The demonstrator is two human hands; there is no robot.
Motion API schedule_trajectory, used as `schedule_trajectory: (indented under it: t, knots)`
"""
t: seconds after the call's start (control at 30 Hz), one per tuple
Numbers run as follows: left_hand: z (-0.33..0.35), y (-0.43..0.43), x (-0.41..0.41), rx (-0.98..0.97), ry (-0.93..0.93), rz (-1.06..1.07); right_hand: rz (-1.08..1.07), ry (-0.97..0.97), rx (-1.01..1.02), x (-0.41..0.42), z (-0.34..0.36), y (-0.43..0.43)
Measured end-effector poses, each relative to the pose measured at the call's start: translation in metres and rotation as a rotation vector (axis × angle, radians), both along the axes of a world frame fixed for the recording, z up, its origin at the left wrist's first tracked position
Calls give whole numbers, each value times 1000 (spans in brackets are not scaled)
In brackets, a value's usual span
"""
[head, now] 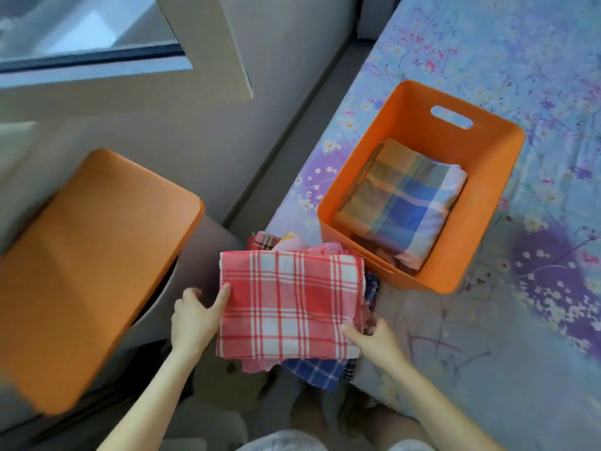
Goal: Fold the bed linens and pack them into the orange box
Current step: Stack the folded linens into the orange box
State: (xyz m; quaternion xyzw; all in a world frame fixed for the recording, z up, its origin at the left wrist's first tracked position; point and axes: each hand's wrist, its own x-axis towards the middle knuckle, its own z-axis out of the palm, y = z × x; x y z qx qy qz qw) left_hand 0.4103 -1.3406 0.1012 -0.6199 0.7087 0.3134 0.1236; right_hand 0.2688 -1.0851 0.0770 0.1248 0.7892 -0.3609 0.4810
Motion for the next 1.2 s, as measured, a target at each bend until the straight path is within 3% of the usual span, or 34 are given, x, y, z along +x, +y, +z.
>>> schedule_trajectory:
  t: [0.07,0.13,0.2,0.33,0.47,0.67,0.83,1.03,1.13,1.2]
  knots:
    - [-7,13,19,301,49,219,-224,-265,-122,10,-11,2]
    - [-10,21,26,644,201,514,-369,-372,-211,15,-23,3]
    - [-11,22,28,723,318,580,-465,-366,-267,17,-27,0]
    - [-10,22,23,603,417,545,-429,-208,-197,19,-20,-7]
    - [-1,17,6,539,447,491,-315,-107,-266,9,7,-12]
    - [50,5,-14,518,551,314,29,315,-455,1,86,-19]
    - [125,15,-49,334,785,126,-4,600,-515,-14,147,-1]
    - [116,38,-205,82,837,-229,-124,1060,-77,-97,149,20]
    - [88,63,-287,-60,740,-416,-138,1116,171,-144,112,21]
    - [61,73,-331,-91,691,-486,-136,1085,221,-178,76,18]
